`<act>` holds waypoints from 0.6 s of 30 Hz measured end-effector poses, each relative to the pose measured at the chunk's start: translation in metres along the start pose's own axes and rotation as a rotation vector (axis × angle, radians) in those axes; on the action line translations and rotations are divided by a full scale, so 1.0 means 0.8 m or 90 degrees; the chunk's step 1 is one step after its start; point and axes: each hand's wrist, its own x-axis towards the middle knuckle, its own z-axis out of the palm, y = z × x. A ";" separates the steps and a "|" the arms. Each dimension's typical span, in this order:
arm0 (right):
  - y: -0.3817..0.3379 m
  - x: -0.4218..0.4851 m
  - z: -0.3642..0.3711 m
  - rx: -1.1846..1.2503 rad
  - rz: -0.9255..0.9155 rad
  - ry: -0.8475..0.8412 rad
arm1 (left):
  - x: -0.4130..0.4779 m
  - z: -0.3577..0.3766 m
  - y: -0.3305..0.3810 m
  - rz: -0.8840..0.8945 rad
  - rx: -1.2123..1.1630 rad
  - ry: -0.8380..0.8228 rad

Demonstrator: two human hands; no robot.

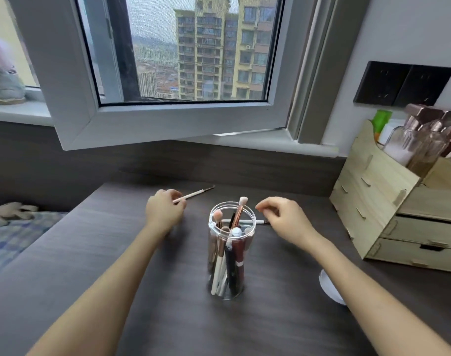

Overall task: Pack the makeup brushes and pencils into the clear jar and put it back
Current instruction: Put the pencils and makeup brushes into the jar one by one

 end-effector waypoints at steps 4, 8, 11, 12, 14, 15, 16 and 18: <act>0.010 0.005 0.006 -0.040 -0.008 -0.013 | 0.041 0.027 -0.007 0.081 0.294 -0.083; 0.021 0.011 0.003 -0.052 -0.010 -0.011 | 0.054 0.043 0.001 0.122 0.311 -0.095; 0.025 0.012 0.003 -0.056 -0.008 -0.013 | 0.058 0.042 0.005 0.128 0.307 -0.116; 0.024 0.012 0.004 -0.052 -0.004 -0.012 | 0.059 0.040 0.006 0.109 0.266 -0.107; 0.020 0.011 0.003 -0.016 0.011 -0.003 | 0.055 0.028 0.012 0.048 0.103 -0.086; 0.014 0.011 0.002 0.024 0.020 0.007 | 0.049 0.018 0.019 0.033 0.008 -0.079; 0.007 0.012 0.000 0.080 0.029 0.018 | 0.040 0.006 0.029 0.033 -0.090 -0.079; -0.017 0.011 -0.007 0.239 0.044 0.024 | 0.016 -0.026 0.054 0.065 -0.261 -0.108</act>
